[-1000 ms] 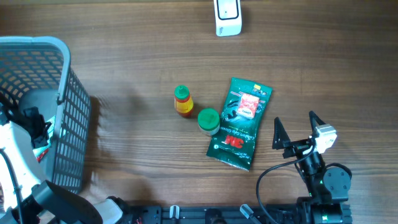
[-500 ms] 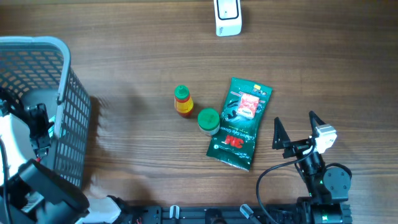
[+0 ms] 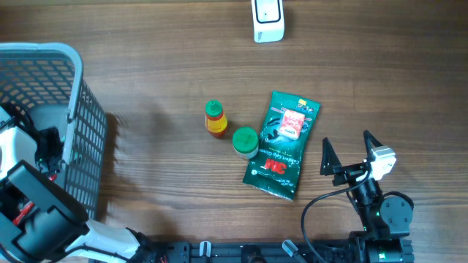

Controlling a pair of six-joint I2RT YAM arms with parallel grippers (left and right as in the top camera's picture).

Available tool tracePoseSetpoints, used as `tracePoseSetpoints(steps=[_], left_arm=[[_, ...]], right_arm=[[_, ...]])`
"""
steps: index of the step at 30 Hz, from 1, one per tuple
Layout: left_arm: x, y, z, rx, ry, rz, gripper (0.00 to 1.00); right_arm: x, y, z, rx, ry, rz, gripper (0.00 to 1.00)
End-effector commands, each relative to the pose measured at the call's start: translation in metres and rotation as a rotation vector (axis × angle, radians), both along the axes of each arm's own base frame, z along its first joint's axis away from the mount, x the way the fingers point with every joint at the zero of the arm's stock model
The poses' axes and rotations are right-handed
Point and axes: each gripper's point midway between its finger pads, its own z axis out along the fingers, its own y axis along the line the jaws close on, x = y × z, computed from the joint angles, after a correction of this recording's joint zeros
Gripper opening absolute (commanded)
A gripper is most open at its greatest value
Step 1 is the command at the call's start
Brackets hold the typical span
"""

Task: Scan the item barcode
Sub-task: 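Grasp the mint-green Zappy wipes pack with the left gripper and lift, then carry the wipes pack forward and release it onto the green packet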

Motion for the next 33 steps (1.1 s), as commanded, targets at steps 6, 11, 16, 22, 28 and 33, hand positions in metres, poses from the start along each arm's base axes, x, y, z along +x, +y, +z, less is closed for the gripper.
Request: tracePoseSetpoints(steps=[6, 11, 16, 22, 28, 33], left_arm=[[0.025, -0.006, 0.018, -0.037, -0.119, -0.039, 0.04], [0.055, -0.007, 0.128, 0.087, -0.412, -0.106, 0.04], [0.063, -0.029, 0.26, 0.298, -0.741, -0.265, 0.04], [0.069, -0.137, 0.335, 0.315, -0.982, -0.662, 0.04], [0.078, -0.329, 0.323, 0.326, -0.967, -1.413, 0.04], [0.071, -0.431, 0.276, 0.235, -0.881, -1.763, 0.04]], right_arm=[[0.0, -0.001, 0.002, -0.01, -0.011, -0.007, 1.0], [0.0, -0.001, 0.002, -0.01, -0.011, -0.007, 1.0], [0.0, -0.001, 0.002, -0.01, -0.011, -0.007, 1.0], [0.0, -0.001, 0.002, -0.01, -0.011, -0.007, 1.0], [0.0, -0.001, 0.002, -0.01, -0.01, -0.007, 1.0], [0.0, -0.001, 0.002, -0.01, -0.011, -0.007, 1.0]])
